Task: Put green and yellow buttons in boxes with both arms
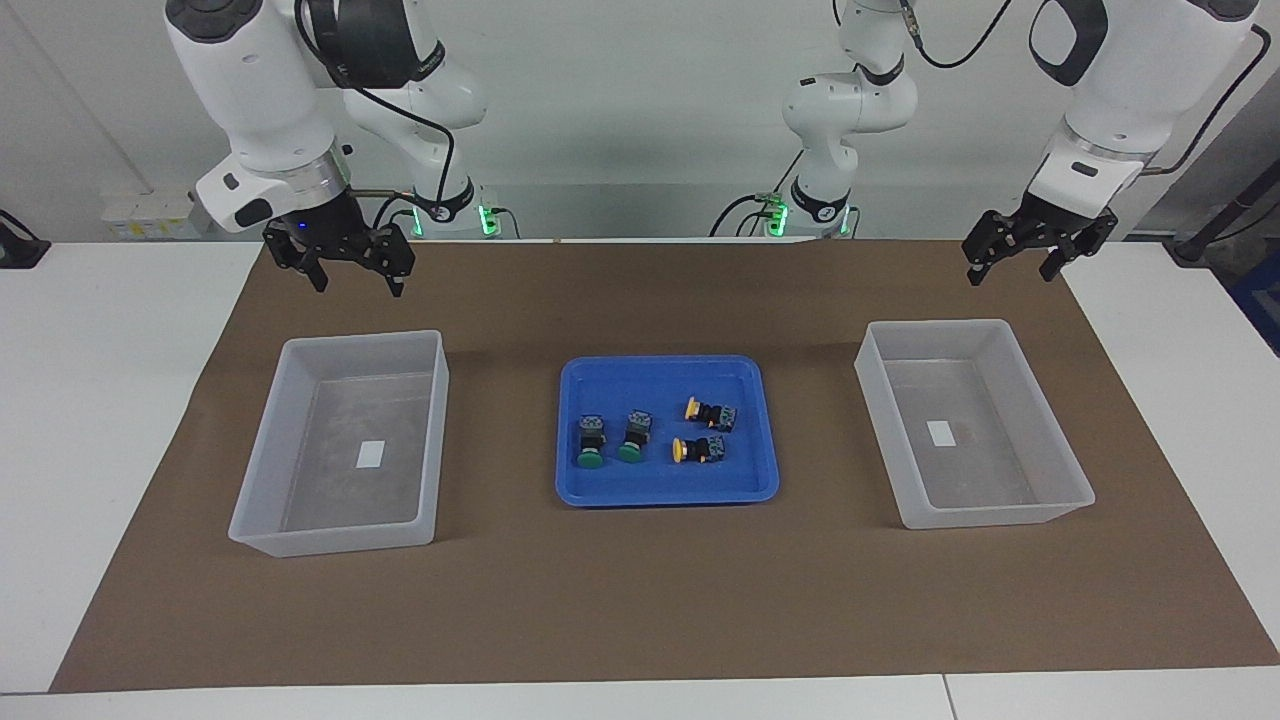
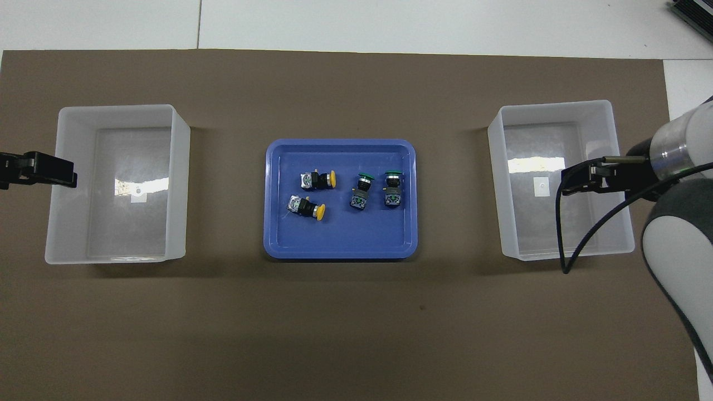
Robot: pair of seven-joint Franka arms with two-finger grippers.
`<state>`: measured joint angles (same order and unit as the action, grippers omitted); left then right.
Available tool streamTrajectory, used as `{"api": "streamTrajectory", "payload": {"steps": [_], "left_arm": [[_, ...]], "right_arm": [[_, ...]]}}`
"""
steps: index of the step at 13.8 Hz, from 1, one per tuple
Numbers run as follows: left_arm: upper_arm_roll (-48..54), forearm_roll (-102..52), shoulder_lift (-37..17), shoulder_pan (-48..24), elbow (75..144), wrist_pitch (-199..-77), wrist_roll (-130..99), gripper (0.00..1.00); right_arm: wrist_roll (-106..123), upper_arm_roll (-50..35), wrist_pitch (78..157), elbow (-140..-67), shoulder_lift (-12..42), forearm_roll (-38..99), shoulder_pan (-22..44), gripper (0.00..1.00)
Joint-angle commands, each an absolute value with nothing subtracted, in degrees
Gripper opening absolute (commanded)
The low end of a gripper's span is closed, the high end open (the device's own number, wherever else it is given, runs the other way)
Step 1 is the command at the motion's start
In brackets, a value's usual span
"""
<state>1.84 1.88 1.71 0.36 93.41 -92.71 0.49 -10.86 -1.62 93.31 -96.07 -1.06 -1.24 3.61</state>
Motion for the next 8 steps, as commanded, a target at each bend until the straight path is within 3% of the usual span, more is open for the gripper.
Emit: {"api": "streamTrajectory", "payload": {"steps": [1, 8], "left_arm": [[1.41, 1.32, 3.60, -0.52, 95.71, -93.78, 1.41, 1.00], [1.49, 0.97, 4.92, -1.66, 99.57, -95.70, 1.59, 1.00]], "right_arm": [[-11.69, -1.93, 94.13, -97.91, -2.64, -0.53, 3.34, 1.00], [-11.16, -1.93, 93.96, -97.73, -2.55, 0.35, 2.64, 1.00]]}}
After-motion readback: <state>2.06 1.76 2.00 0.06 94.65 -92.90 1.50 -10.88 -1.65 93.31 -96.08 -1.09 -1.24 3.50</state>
